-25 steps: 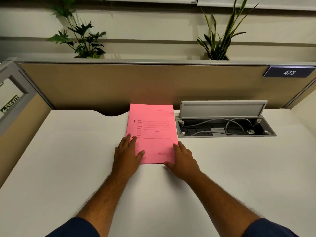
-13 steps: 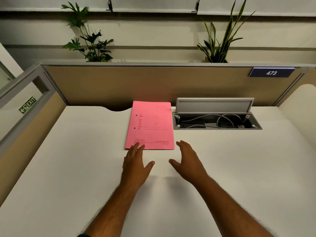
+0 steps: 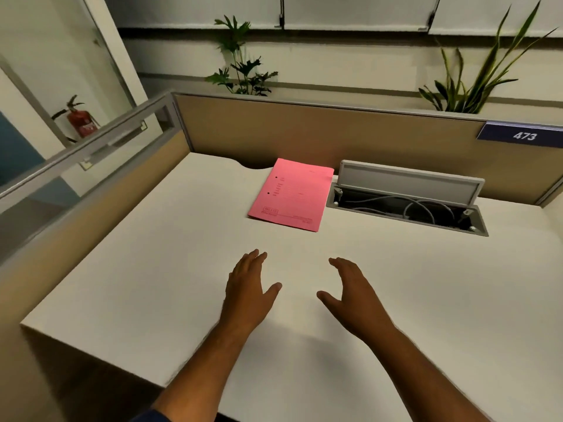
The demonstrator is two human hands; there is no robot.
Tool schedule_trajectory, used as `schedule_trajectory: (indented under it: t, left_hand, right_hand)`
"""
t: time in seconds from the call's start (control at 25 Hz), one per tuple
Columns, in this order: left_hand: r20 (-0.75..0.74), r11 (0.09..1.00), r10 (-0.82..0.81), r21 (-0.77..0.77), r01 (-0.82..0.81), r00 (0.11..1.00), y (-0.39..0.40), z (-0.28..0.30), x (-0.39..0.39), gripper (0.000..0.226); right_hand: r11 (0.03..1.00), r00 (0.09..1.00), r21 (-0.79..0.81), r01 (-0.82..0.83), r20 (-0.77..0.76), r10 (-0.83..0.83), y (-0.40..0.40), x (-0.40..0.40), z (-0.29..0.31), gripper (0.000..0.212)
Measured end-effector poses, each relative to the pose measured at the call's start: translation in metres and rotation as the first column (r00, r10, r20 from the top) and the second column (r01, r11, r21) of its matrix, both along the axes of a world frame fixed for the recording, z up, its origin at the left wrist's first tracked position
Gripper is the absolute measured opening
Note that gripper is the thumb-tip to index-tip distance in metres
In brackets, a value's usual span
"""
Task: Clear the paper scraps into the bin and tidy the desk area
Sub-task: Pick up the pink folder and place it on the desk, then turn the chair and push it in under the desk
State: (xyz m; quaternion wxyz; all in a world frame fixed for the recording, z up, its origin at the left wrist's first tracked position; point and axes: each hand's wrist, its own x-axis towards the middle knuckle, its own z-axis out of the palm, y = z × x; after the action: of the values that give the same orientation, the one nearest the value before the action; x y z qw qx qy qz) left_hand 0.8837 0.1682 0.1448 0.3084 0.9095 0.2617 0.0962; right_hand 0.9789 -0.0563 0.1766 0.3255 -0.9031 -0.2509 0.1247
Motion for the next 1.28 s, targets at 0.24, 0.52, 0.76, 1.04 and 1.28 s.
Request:
schedule_trajectory:
  t: [0.24,0.52,0.76,1.04,1.28]
  left_hand:
    - [-0.055,0.995,0.097,-0.033,-0.099,0.994,-0.090,-0.007,-0.093,0.083]
    - [-0.104,0.978,0.211,0.017,-0.210,0.972,-0.156,-0.014,-0.198,0.090]
    - [-0.125,0.931,0.364,0.087,-0.355,0.923,-0.176,-0.011,-0.289,0.089]
    - [-0.157,0.870,0.493,0.115,-0.479,0.856,-0.197,-0.011,-0.391,0.086]
    - [-0.203,0.810,0.586,0.154,-0.565,0.785,-0.221,-0.020,-0.526,0.086]
  right_hand:
    - [0.970,0.971,-0.057,-0.238,-0.021,0.237,-0.065,-0.052,-0.011,0.085]
    - [0.869,0.881,-0.153,-0.470,-0.142,0.451,-0.102,-0.110,-0.031,0.099]
    - [0.766,0.786,-0.174,-0.618,-0.161,0.597,-0.099,-0.164,-0.039,0.103]
    - [0.663,0.685,-0.177,-0.728,-0.157,0.711,-0.087,-0.247,-0.041,0.104]
    - [0.596,0.626,-0.200,-0.778,-0.154,0.765,-0.082,-0.369,-0.038,0.105]
